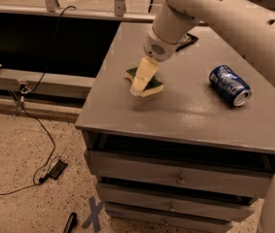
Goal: Pick sponge
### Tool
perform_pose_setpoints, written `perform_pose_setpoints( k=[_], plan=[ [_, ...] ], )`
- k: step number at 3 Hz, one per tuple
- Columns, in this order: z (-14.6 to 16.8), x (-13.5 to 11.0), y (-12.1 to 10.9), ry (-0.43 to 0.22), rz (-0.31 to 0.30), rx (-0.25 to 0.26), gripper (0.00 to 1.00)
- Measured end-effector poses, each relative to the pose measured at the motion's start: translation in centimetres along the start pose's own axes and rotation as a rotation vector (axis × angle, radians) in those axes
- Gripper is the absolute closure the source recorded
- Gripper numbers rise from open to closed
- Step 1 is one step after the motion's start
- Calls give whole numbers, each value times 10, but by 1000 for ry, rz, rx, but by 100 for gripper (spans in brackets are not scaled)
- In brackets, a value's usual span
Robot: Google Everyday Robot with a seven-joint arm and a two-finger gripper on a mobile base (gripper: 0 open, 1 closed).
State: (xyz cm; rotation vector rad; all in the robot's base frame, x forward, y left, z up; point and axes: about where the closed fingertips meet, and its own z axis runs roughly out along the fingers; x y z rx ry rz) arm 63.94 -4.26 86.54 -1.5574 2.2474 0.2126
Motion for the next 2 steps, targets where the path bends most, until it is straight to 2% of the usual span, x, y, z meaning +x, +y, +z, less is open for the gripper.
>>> perform_pose_setpoints(
  k=[1,2],
  plan=[
    [21,1,-1,7,17,-11,19],
    [32,5,-3,36,23,2,50]
  ],
)
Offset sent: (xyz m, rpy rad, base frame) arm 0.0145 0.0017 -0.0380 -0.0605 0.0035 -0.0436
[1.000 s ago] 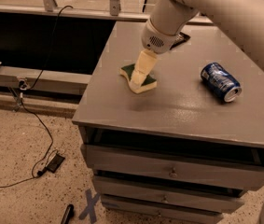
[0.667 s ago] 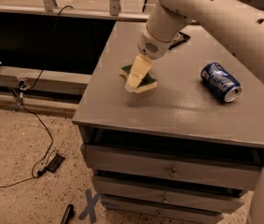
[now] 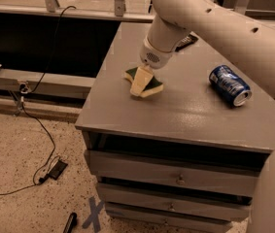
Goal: Pick sponge
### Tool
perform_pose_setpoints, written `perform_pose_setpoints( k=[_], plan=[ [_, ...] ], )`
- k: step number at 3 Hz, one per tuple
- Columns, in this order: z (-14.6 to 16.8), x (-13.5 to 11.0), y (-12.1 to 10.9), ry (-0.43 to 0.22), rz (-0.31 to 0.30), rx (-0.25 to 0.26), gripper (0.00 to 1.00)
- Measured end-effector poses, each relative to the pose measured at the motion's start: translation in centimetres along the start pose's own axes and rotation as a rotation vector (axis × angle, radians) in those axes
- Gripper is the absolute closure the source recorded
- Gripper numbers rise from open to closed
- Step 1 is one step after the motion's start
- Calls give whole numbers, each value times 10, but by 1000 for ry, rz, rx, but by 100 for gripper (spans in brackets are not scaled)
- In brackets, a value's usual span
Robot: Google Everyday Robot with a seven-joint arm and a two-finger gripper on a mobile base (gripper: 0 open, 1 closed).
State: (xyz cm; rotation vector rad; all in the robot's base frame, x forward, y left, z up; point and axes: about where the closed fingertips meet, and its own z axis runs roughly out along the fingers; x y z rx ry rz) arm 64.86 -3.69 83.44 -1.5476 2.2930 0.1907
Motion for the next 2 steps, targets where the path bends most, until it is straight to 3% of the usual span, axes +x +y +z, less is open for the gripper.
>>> perform_pose_setpoints(
  k=[1,2],
  plan=[
    [2,0,2,6,5,-9,72],
    [-35,-19,7,-18,-51,-12,95]
  ],
)
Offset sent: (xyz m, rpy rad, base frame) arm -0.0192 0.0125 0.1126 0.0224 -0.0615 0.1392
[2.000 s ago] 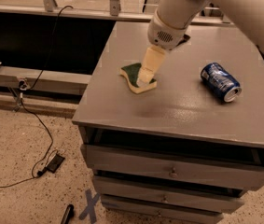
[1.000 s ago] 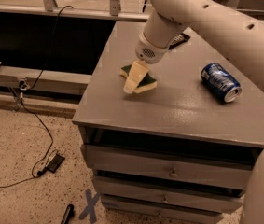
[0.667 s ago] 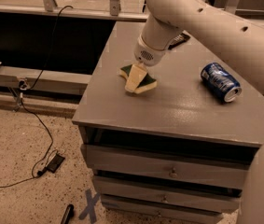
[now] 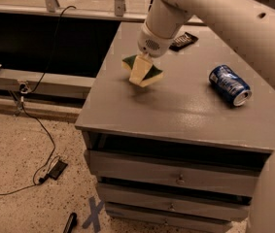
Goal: Pick sponge
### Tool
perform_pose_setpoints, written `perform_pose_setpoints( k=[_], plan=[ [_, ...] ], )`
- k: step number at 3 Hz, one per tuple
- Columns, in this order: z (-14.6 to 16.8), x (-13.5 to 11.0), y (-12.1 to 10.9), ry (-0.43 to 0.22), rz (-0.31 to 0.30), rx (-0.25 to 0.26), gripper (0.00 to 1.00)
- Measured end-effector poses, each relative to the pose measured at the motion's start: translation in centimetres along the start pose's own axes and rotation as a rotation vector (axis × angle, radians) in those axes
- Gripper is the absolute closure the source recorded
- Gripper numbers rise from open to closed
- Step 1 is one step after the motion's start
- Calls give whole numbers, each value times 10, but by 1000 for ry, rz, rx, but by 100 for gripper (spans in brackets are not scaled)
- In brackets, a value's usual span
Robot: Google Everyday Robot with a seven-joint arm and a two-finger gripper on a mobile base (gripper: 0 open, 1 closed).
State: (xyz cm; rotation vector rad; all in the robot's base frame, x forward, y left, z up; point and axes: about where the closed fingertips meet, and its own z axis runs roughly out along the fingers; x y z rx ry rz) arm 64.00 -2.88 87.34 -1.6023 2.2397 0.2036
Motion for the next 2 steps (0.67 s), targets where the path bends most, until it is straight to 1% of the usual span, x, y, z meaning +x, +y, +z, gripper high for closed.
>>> perform_pose_setpoints(
  k=[1,2],
  plan=[
    [-59,-18,1,-1,-71,17,100],
    [-59,-19,1,-1,-71,17,100]
  ],
)
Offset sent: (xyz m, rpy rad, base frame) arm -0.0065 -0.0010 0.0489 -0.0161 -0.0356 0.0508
